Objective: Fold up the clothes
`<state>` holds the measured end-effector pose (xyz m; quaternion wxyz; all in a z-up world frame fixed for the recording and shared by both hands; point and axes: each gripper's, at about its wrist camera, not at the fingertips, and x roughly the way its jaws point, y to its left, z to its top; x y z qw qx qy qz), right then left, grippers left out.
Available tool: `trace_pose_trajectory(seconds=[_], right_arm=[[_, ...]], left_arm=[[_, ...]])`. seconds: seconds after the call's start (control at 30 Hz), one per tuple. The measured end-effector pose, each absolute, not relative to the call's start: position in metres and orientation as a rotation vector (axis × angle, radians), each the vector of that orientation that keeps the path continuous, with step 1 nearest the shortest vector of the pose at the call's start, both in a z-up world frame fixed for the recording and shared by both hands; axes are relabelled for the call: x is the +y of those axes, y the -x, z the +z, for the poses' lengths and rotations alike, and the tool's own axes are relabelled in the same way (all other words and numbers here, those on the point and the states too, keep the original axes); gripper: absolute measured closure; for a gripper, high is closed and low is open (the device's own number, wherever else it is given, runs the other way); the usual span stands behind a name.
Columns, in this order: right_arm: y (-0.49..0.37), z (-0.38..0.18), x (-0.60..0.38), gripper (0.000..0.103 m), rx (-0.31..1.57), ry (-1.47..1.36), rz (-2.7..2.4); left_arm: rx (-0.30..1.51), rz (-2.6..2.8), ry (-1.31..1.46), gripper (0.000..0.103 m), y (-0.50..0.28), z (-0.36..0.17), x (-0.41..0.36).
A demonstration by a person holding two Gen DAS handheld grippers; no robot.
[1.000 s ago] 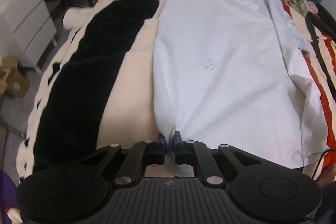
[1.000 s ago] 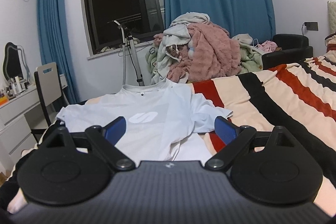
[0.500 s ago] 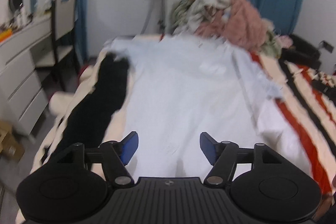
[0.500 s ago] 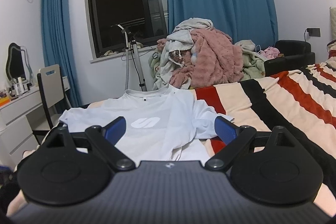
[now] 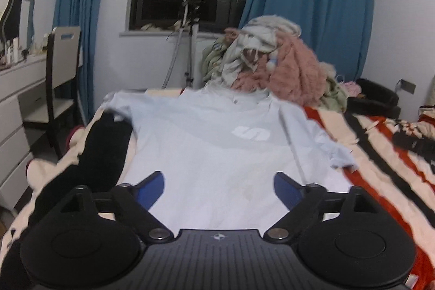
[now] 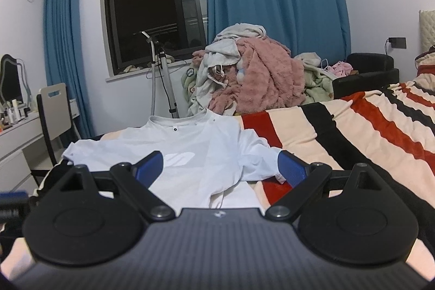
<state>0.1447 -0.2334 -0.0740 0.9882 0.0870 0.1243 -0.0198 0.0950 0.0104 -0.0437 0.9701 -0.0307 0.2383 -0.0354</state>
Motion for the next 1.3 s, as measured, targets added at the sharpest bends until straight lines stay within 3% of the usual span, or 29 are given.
trace_pose_trajectory(seconds=[0.23,0.4,0.63,0.8,0.87,0.93,1.03,1.1,1.13,1.3], right_arm=[[-0.149,-0.078,-0.237,0.011,0.282,-0.231,-0.027],[-0.163,-0.079,-0.266,0.011,0.338,-0.421,-0.011],[-0.255,-0.091,-0.33,0.011,0.431,-0.716,-0.043],[-0.324,-0.138,-0.382,0.011,0.469,-0.833,-0.091],[-0.347,-0.164,-0.398,0.026,0.501,-0.866,-0.129],[-0.369,-0.186,-0.405,0.027,0.533,-0.85,-0.143],[-0.396,-0.205,-0.402,0.04,0.551,-0.759,-0.14],[-0.408,-0.205,-0.395,0.061,0.541,-0.678,-0.111],[-0.414,-0.204,-0.391,0.09,0.537,-0.637,-0.096],[-0.435,-0.142,-0.384,0.096,0.39,-0.388,-0.02]], left_arm=[[0.53,-0.029,0.099,0.004,-0.099,-0.058,0.018],[0.536,0.002,0.089,0.003,-0.097,-0.068,0.022],[0.528,0.01,0.114,0.003,-0.095,-0.071,0.021],[0.52,0.036,0.146,0.003,-0.11,-0.078,0.024],[0.526,0.019,0.192,0.003,-0.119,-0.082,0.028],[0.528,0.002,0.213,0.003,-0.127,-0.087,0.028],[0.522,-0.029,0.198,0.003,-0.137,-0.095,0.022],[0.533,-0.048,0.184,0.003,-0.143,-0.1,0.017],[0.538,-0.057,0.177,0.003,-0.146,-0.103,0.015],[0.532,-0.09,0.11,0.003,-0.147,-0.108,0.004]])
